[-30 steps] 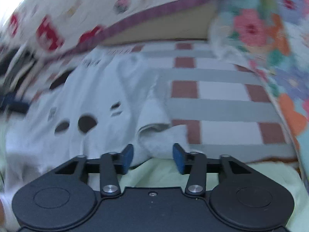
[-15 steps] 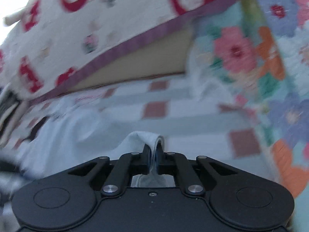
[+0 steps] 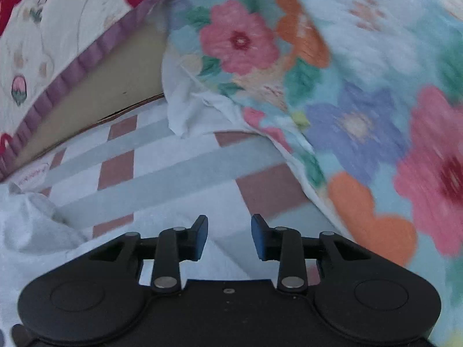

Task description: Fold clothes

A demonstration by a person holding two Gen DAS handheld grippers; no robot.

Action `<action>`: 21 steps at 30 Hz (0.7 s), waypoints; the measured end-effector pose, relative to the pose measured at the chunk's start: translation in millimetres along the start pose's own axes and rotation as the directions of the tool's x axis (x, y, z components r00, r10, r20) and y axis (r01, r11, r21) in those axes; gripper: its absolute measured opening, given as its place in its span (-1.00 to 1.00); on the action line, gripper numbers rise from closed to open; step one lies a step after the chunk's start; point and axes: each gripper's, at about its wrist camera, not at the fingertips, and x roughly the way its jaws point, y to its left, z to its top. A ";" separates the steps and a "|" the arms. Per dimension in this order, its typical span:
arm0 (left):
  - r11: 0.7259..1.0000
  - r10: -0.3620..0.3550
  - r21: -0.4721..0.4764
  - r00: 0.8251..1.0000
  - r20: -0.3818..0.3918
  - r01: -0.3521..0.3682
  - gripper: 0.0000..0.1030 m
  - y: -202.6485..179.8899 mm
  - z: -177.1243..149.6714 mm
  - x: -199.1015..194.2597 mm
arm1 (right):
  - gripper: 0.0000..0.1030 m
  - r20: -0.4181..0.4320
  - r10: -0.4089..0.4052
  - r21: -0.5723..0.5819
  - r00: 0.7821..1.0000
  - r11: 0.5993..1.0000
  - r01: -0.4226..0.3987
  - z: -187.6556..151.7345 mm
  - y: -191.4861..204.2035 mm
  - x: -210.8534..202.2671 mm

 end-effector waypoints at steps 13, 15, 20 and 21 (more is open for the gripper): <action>0.998 0.019 0.062 0.994 -0.111 -0.012 0.13 -36.5 -8.0 32.2 | -0.27 -0.039 0.021 0.018 0.999 1.000 -0.021 -62.5 5.5 6.6; 0.997 0.047 0.059 0.990 -0.136 -0.039 0.13 -34.5 -12.1 38.9 | -0.93 -0.006 -0.029 -0.083 1.000 0.996 0.028 -66.2 19.2 7.8; 0.998 0.062 0.039 0.990 -0.127 -0.057 -0.52 -25.4 -17.1 38.2 | -0.94 0.126 -0.002 -0.082 0.992 0.997 0.012 -48.0 30.7 -22.0; 0.999 0.050 0.022 0.991 -0.120 -0.048 -0.72 -22.4 -17.0 33.8 | -0.94 0.165 0.007 -0.071 0.986 0.997 0.005 -43.0 31.5 -33.7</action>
